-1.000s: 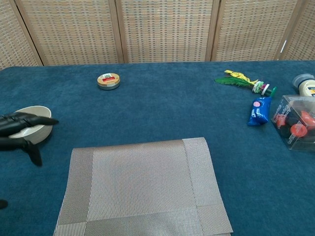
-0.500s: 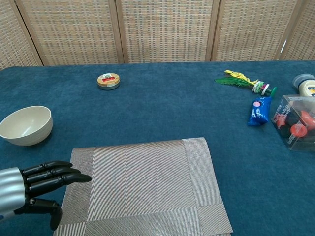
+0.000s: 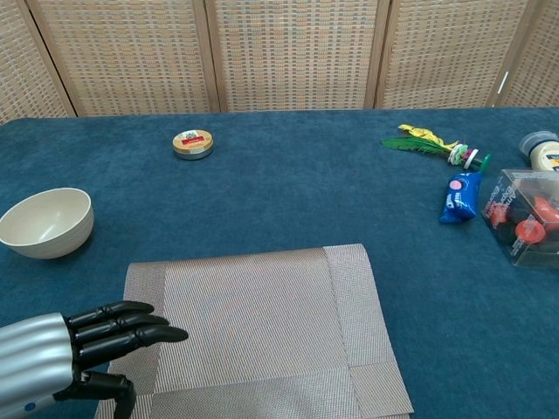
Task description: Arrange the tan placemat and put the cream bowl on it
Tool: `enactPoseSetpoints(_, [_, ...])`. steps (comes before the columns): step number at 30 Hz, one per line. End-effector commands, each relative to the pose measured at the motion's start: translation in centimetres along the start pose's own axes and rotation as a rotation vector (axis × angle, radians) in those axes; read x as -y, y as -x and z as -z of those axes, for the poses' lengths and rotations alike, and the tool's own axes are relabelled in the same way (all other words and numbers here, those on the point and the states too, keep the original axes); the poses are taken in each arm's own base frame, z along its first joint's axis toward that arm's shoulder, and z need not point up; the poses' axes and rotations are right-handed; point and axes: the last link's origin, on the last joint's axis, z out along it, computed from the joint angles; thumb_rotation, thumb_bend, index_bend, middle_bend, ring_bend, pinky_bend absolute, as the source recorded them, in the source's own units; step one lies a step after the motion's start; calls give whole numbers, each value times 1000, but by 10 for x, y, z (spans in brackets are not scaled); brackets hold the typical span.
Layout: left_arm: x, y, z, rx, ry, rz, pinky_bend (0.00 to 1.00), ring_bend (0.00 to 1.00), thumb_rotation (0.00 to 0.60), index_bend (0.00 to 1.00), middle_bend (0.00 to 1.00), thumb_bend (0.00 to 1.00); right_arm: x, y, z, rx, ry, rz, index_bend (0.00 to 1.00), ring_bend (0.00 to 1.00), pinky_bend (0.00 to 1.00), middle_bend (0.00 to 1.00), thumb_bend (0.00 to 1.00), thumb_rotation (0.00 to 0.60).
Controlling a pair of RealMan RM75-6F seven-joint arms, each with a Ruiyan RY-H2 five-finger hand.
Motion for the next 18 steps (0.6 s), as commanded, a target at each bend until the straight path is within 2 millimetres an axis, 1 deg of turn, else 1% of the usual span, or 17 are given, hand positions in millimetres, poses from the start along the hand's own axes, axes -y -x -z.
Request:
enactPoseSetpoints(1, [-2, -1, -4, -4, 5, -5, 0, 0, 600, 453, 0, 242, 0, 0, 0, 0, 0, -1, 0, 0, 0, 0, 0, 600])
enactPoseSetpoints(6, [-2, -2, -7, 8, 1, -17, 0, 0, 600, 453, 0, 242, -1, -1, 0, -1, 2, -5, 0, 0, 0, 0, 0, 600])
enactPoseSetpoints(18, [1, 2, -3, 25, -12, -19, 0, 0, 600, 454, 0, 242, 0, -1, 0, 1, 0, -7, 0, 0, 0, 0, 0, 600])
